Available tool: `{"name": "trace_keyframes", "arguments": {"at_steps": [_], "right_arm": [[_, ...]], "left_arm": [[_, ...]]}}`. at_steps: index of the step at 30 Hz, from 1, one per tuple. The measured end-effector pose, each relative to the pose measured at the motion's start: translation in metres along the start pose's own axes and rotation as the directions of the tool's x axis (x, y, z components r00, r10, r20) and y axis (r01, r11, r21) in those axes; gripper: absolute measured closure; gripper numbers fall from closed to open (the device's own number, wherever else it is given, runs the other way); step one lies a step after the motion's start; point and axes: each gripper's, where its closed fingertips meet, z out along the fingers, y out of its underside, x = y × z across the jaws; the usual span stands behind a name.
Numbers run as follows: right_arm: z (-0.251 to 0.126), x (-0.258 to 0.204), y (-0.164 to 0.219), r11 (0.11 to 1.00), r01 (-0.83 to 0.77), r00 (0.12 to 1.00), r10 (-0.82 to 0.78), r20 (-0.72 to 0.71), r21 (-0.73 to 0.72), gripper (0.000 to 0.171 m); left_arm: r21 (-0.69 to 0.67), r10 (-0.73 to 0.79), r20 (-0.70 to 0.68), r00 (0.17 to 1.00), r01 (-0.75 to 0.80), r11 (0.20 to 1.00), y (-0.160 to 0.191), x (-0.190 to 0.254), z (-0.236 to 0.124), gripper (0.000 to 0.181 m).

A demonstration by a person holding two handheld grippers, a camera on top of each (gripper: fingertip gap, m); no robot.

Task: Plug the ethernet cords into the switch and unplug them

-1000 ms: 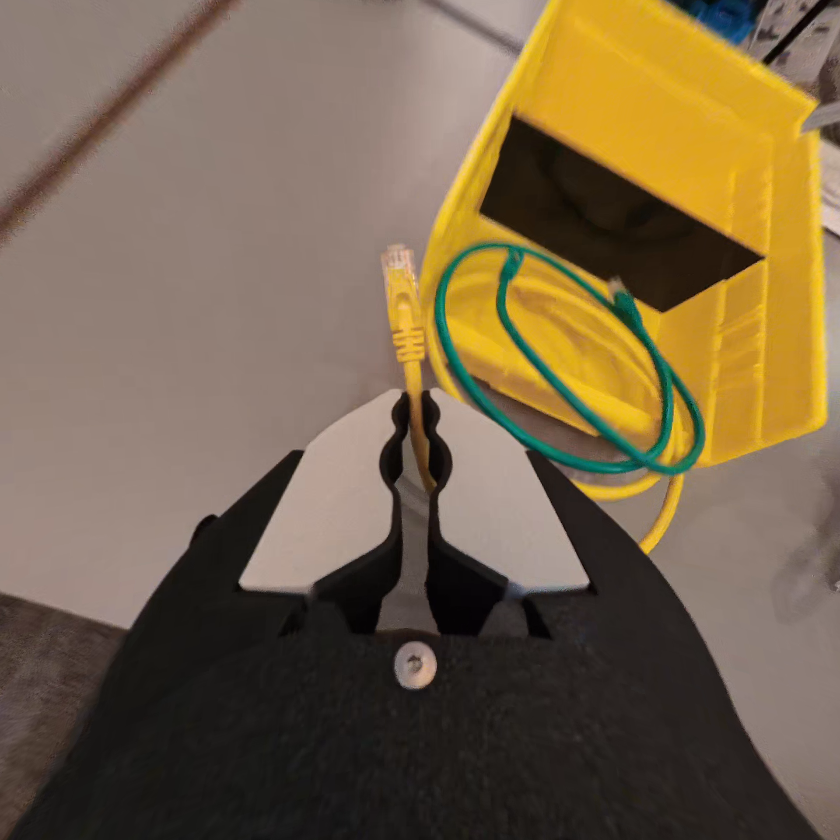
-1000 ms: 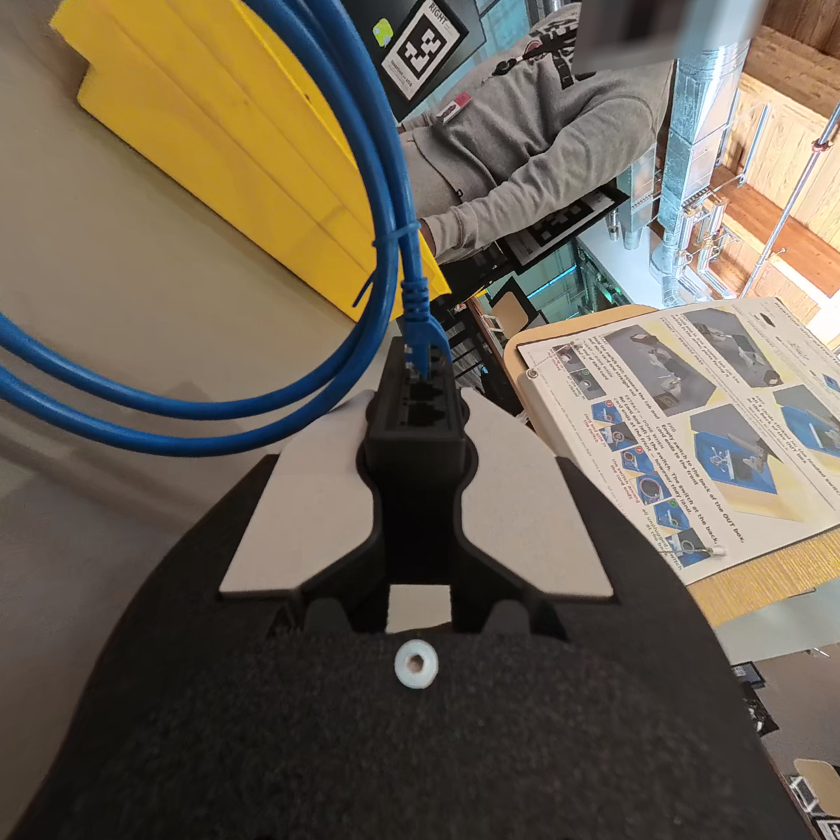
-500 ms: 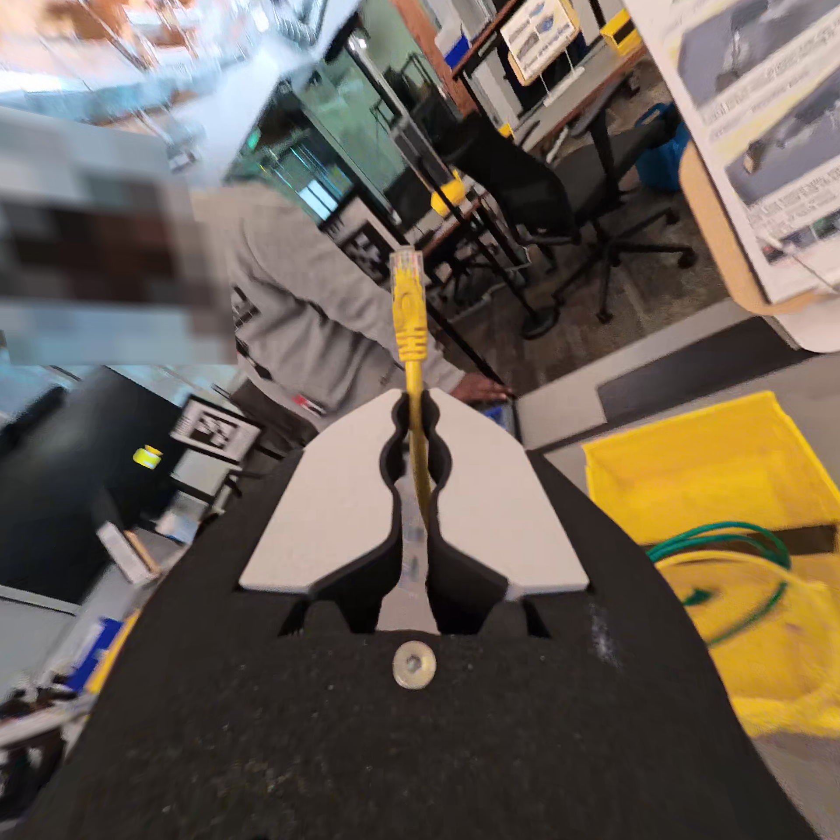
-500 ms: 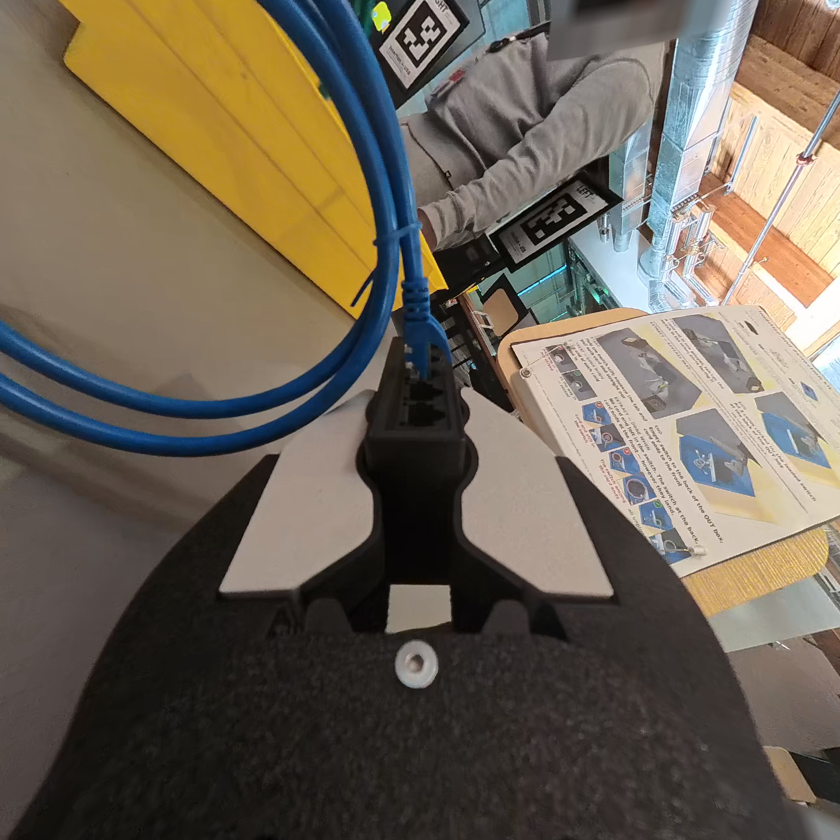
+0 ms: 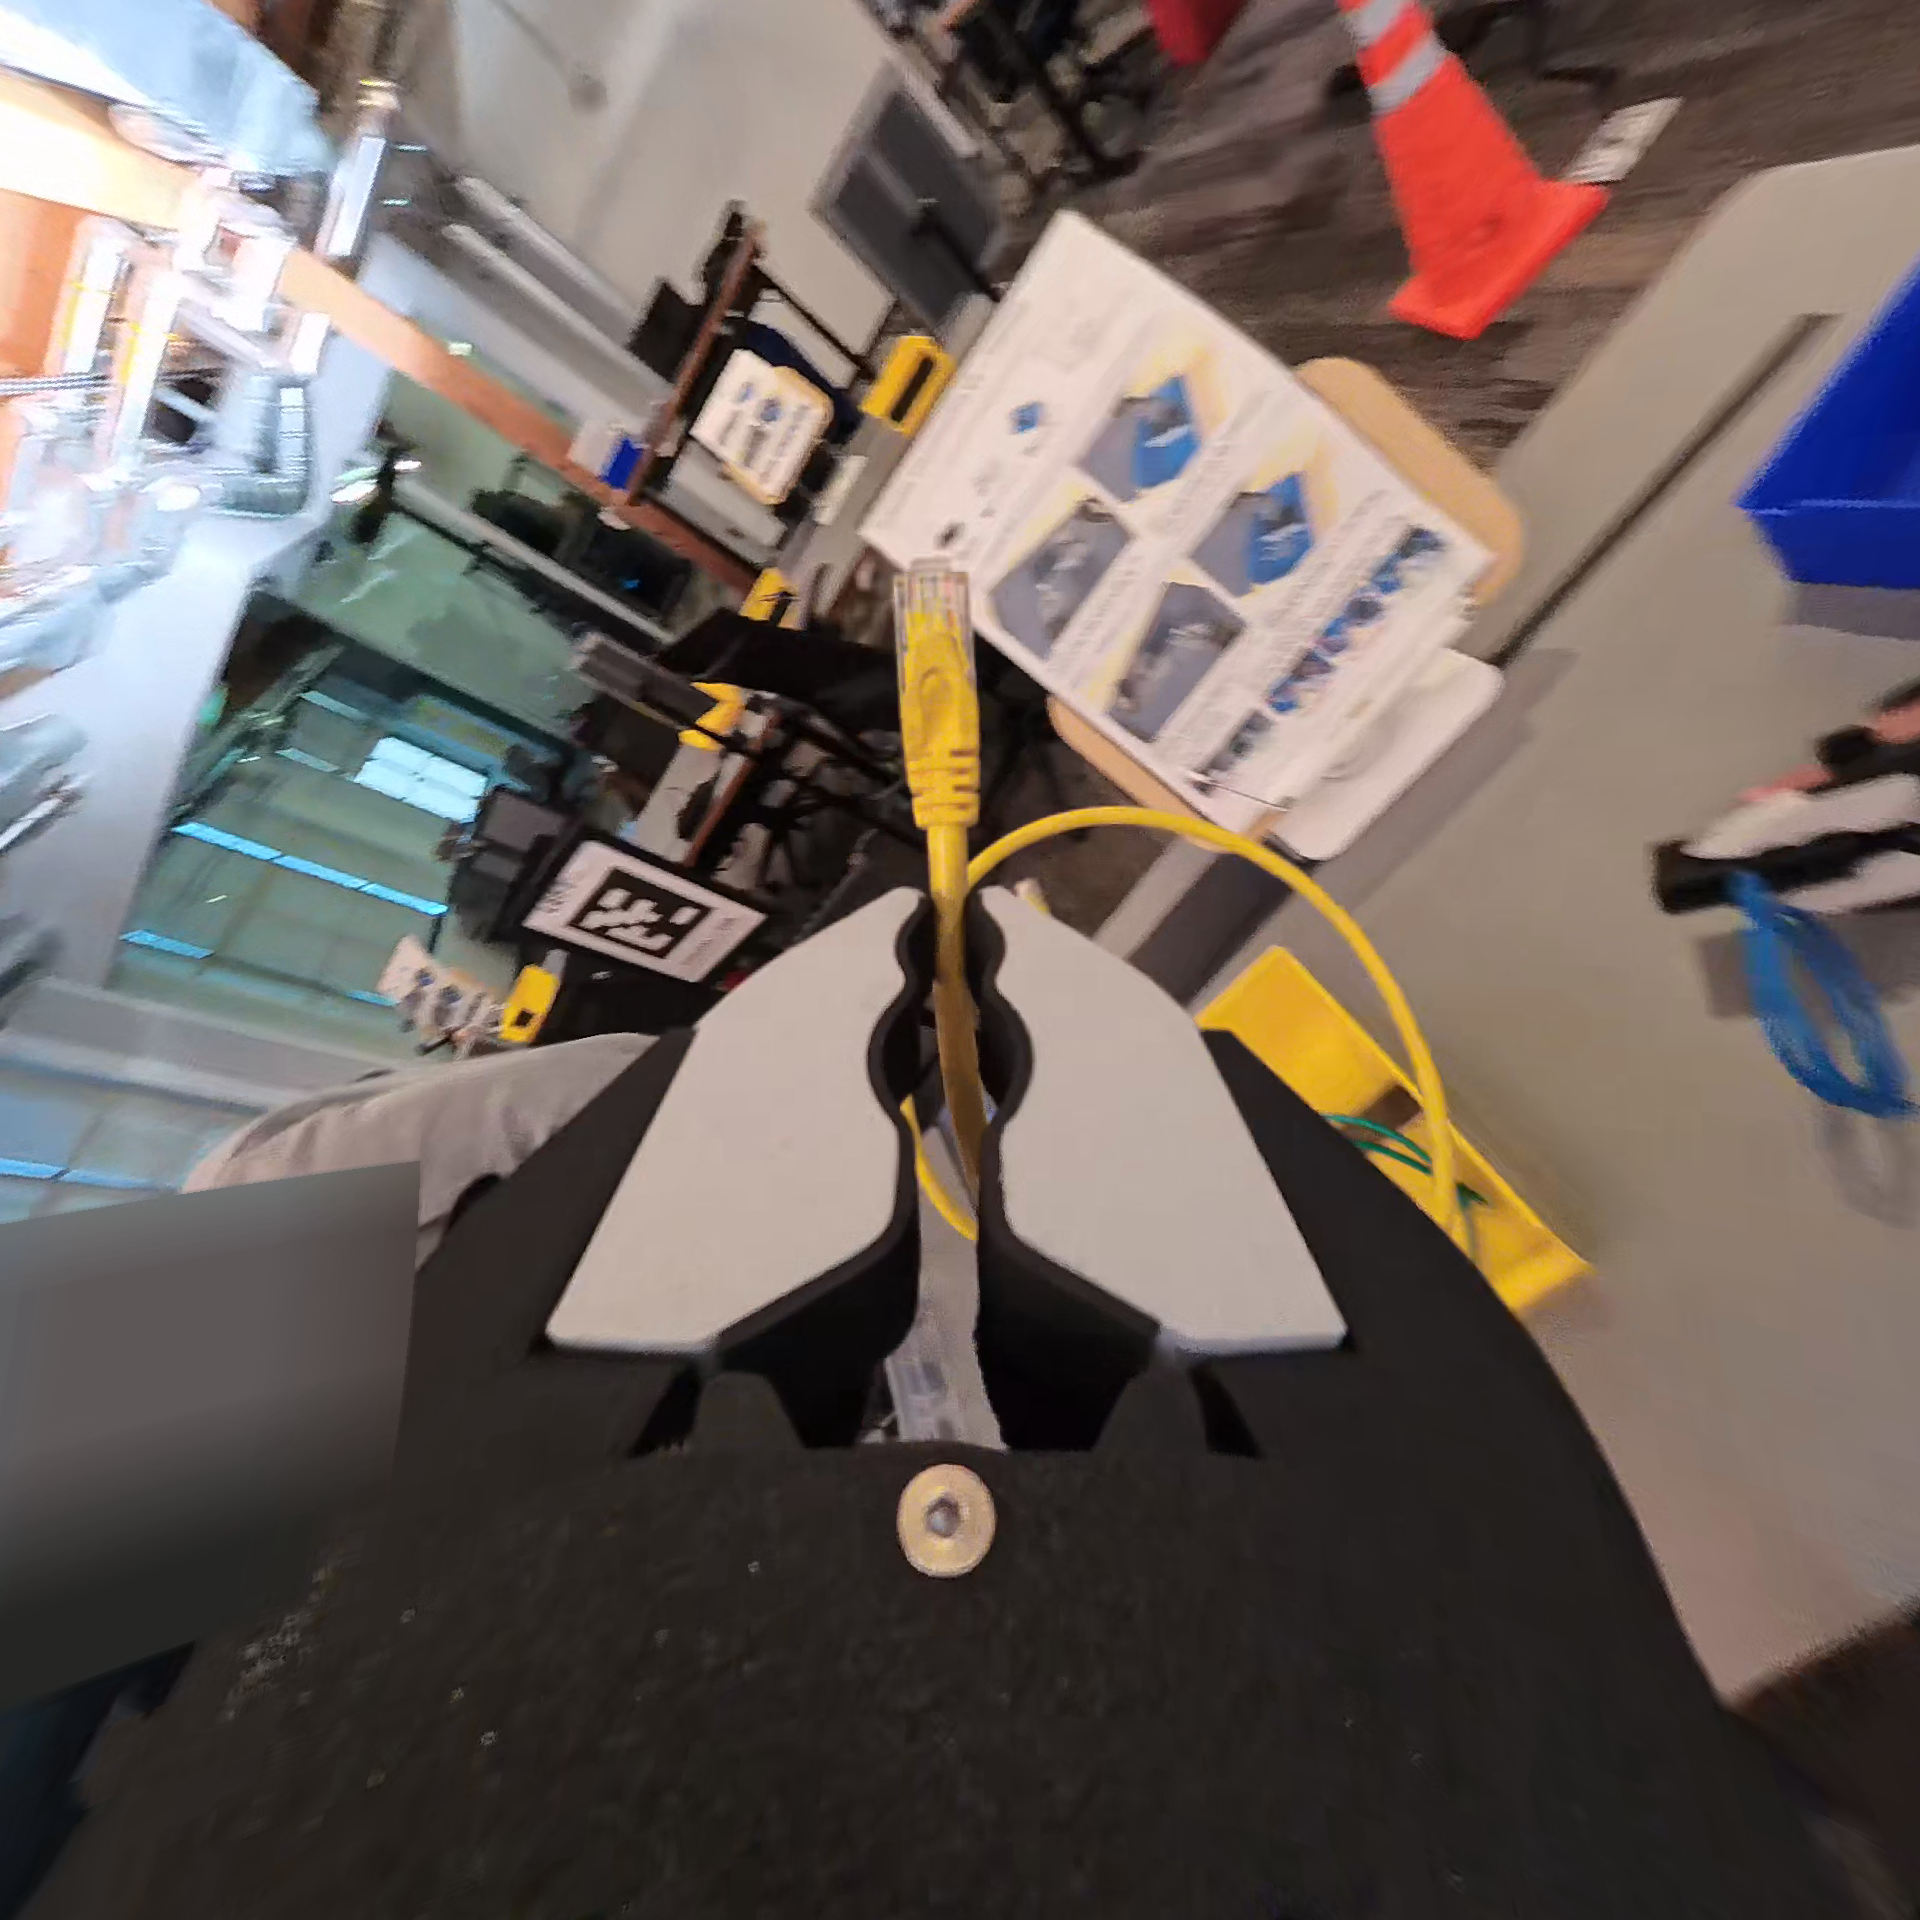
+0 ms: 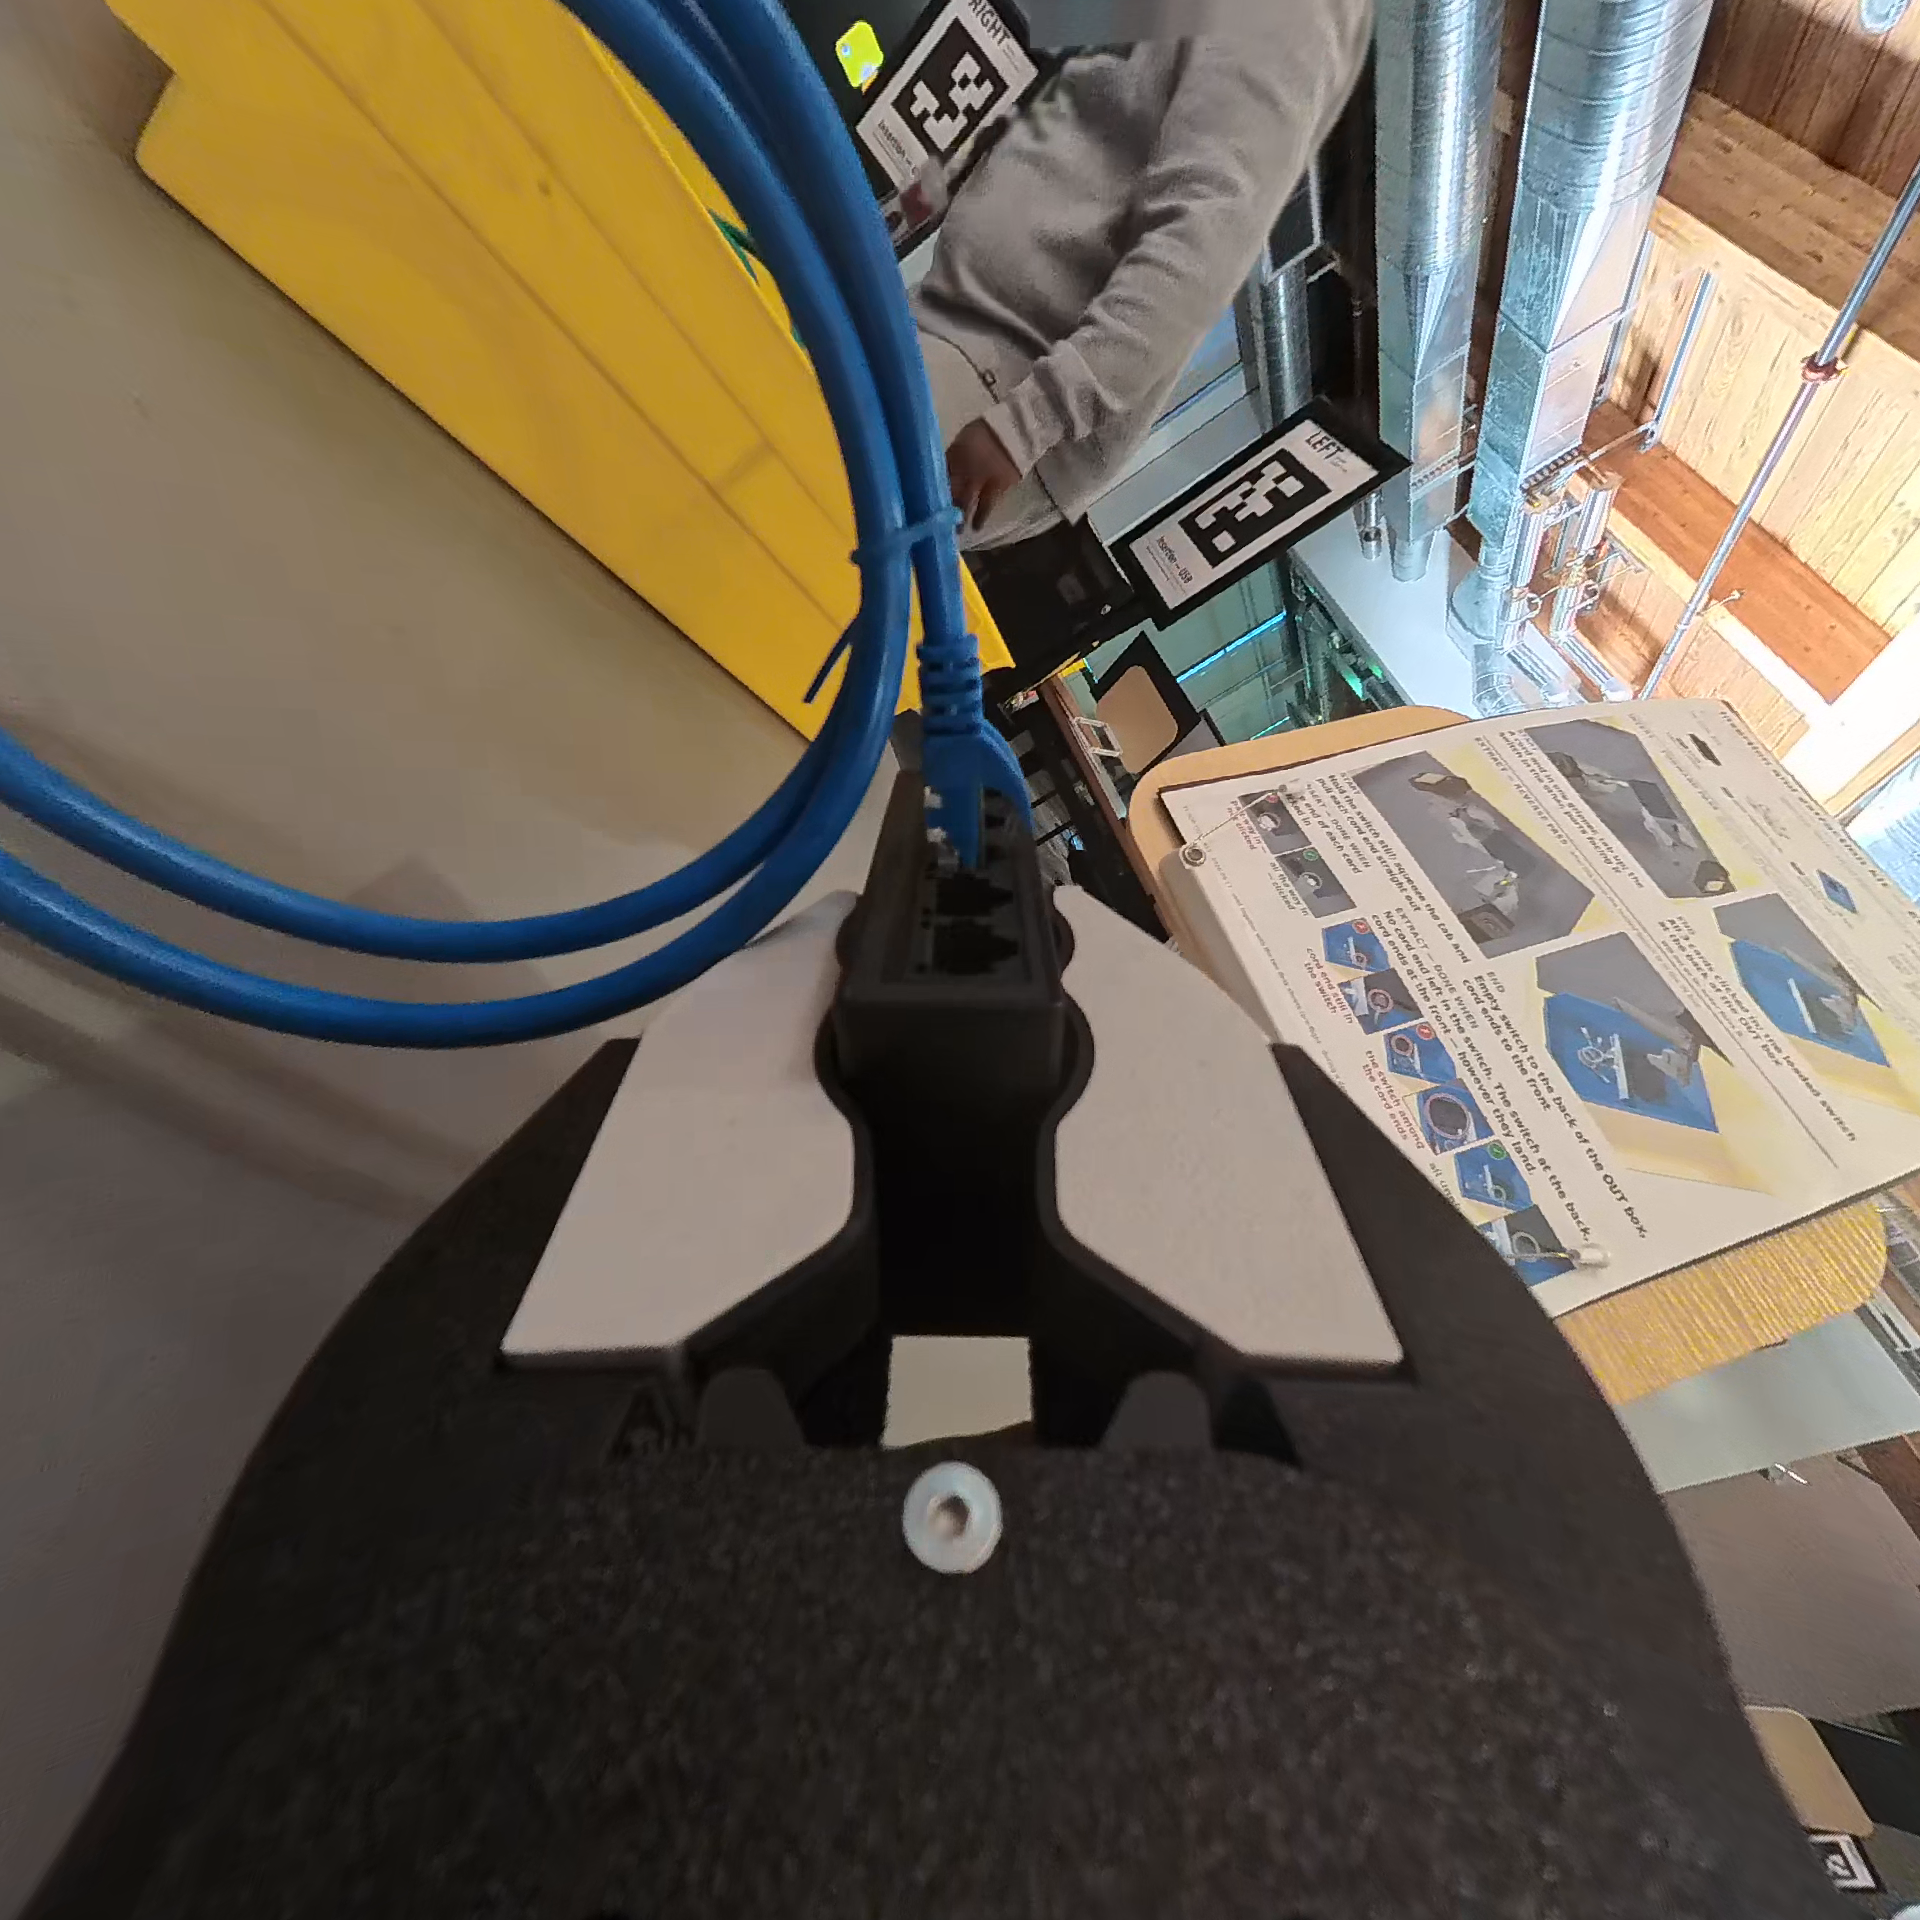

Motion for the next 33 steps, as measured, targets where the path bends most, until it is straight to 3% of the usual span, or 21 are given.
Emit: {"name": "trace_keyframes", "arguments": {"at_steps": [7, 14, 18, 24, 28, 33], "right_arm": [[0.000, 0.002, 0.002, 1.000, -0.009, 1.000, 0.009, -0.006, -0.005, 0.141], [0.001, 0.001, 0.003, 1.000, 0.000, 1.000, 0.000, -0.004, -0.012, 0.141], [0.002, 0.001, 0.003, 1.000, 0.005, 1.000, -0.005, -0.003, -0.016, 0.141], [0.003, 0.000, 0.004, 1.000, 0.010, 1.000, -0.010, 0.000, -0.025, 0.141], [0.003, -0.001, 0.005, 1.000, 0.014, 1.000, -0.014, 0.001, -0.027, 0.141], [0.004, -0.004, 0.006, 0.999, 0.036, 0.999, -0.035, 0.009, -0.041, 0.141]], "left_arm": [[-0.047, 0.088, -0.396, 0.914, -0.116, 0.992, 0.046, 0.128, -0.014, 0.176], [-0.151, -0.046, -0.666, 0.745, -0.075, 0.986, 0.135, 0.276, 0.057, 0.176], [-0.214, -0.186, -0.750, 0.635, 0.033, 0.976, 0.156, 0.348, 0.109, 0.176], [-0.242, -0.170, -0.791, 0.588, -0.047, 0.969, 0.159, 0.421, 0.170, 0.176], [-0.319, -0.147, -0.773, 0.617, -0.178, 0.931, 0.167, 0.441, 0.203, 0.176], [-0.385, -0.183, -0.792, 0.582, -0.244, 0.890, 0.169, 0.455, 0.220, 0.176]]}}
